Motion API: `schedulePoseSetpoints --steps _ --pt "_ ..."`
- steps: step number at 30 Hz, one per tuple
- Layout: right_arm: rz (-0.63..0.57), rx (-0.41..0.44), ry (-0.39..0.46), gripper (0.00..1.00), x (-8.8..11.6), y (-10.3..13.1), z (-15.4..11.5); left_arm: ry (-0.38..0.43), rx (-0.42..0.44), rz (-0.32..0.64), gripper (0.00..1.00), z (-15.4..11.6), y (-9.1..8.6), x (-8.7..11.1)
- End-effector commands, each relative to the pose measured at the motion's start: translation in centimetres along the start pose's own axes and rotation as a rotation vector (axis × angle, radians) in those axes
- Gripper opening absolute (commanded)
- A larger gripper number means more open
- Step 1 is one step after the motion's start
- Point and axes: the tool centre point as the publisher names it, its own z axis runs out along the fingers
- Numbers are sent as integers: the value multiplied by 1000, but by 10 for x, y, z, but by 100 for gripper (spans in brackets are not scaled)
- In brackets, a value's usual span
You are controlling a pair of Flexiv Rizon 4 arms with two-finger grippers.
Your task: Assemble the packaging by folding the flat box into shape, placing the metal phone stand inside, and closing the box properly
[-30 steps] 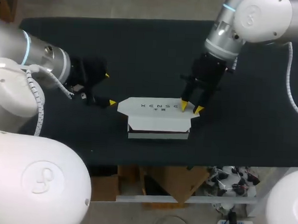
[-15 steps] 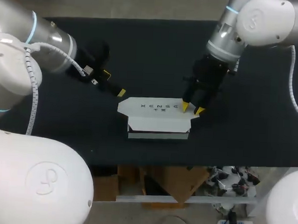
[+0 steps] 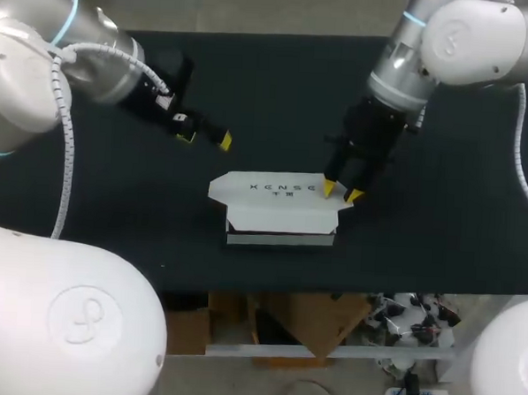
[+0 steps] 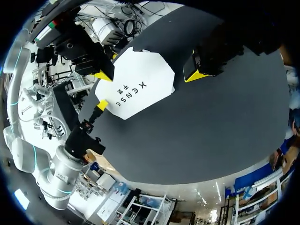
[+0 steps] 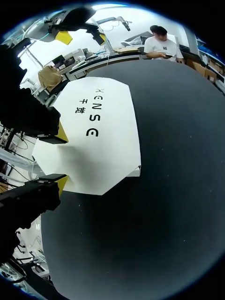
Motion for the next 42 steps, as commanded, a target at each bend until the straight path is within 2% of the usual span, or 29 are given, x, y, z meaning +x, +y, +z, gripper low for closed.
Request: schedulePoseSetpoints --steps 1,3,5,6,23,29,36,39,40,41,42 --pt "1 -9 6 44 -3 -3 2 32 -192 -308 100 16 -3 -2" --pt "2 -10 8 44 -4 -3 2 20 -210 -378 100 22 -3 -3" --pt "2 -11 9 44 -4 -3 2 -8 -233 -529 100 27 -6 -3" --pt "2 -12 10 44 -4 -3 2 -33 -267 -556 100 29 -7 -3" --pt "-10 -25 12 44 0 -3 0 -33 -267 -556 100 29 -7 -3" --pt "-7 -26 14 44 -2 -4 1 -24 -248 -667 100 36 -4 4" --pt "-7 -30 17 44 -2 -4 1 -39 -199 -678 100 48 7 9" --pt "-8 -32 19 44 -2 -4 2 -52 -187 -676 86 53 9 9" --pt "-9 -32 19 44 -2 -4 2 -57 -187 -674 76 54 9 9" --pt "-9 -32 19 44 -1 -4 2 -68 -188 -671 62 55 10 9" --pt "-9 -33 19 44 -1 -4 2 -74 -188 -671 63 56 11 9"
